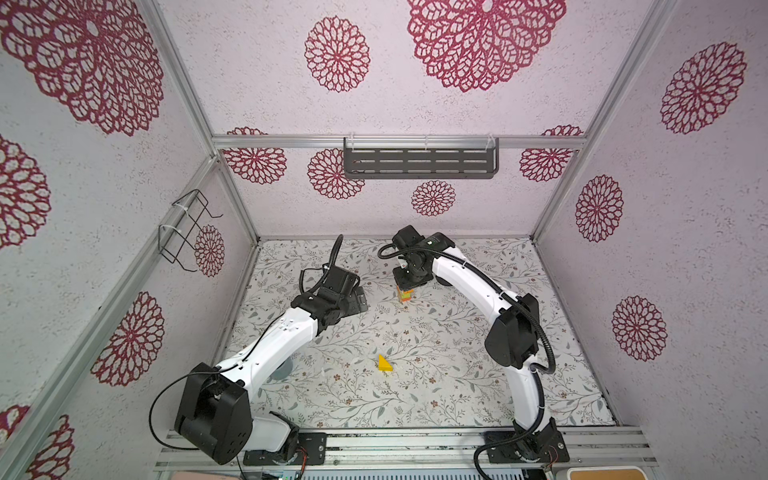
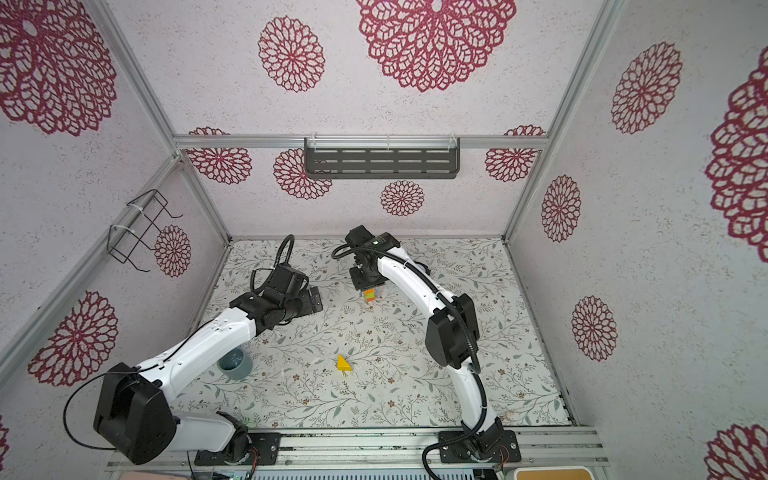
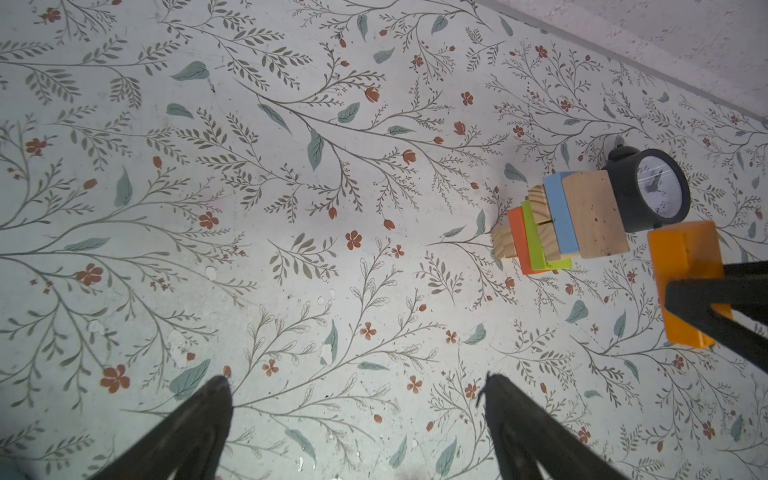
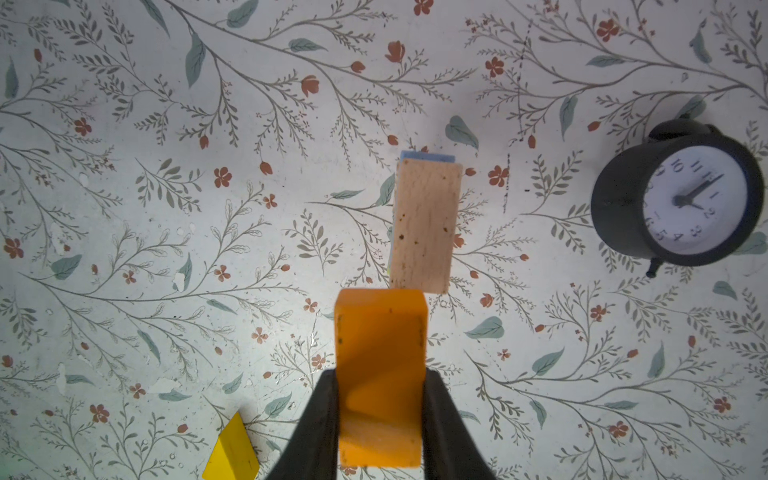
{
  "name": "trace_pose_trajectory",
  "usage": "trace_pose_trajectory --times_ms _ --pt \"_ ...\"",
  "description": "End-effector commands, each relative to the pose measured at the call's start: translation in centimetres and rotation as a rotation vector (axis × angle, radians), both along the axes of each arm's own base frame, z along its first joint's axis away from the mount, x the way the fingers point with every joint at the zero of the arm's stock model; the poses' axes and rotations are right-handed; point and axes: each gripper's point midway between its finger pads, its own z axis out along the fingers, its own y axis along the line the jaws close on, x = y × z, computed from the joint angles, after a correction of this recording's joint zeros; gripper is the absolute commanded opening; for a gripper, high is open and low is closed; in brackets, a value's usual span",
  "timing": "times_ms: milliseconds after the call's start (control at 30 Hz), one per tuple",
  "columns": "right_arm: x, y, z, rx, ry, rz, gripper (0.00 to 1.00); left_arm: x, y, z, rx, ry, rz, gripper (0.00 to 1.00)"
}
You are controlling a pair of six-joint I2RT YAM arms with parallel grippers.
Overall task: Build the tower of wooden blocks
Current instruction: 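Lift and carry the orange block with the right gripper over the stack, then lower the orange block onto the top wooden block with the right gripper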
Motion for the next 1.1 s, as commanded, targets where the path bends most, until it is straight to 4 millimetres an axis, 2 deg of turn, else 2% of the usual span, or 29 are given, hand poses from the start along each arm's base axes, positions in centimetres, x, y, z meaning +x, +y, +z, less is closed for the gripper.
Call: trace_pose_trajectory --times_ms 0,233,867,1067 --pt "0.3 -0.6 1.6 0.016 -0.006 -0.001 0.22 0.9 -0.1 0.8 -0.016 -0.033 0.001 0.97" --pt "1.1 -0.5 0.9 0.02 0.004 -0.004 0.21 0.8 0.0 0.3 -0.023 -0.035 0.008 0.97" --pt "3.5 -0.1 0.8 0.058 -0.02 -0.037 0.2 0.5 0.3 -1.4 -0.03 -0.026 0.023 0.97" --pt "3.7 0.3 0.1 0.064 -0.011 -0.036 0.2 0.4 0.4 -1.7 -0.029 -0.024 0.025 0.97"
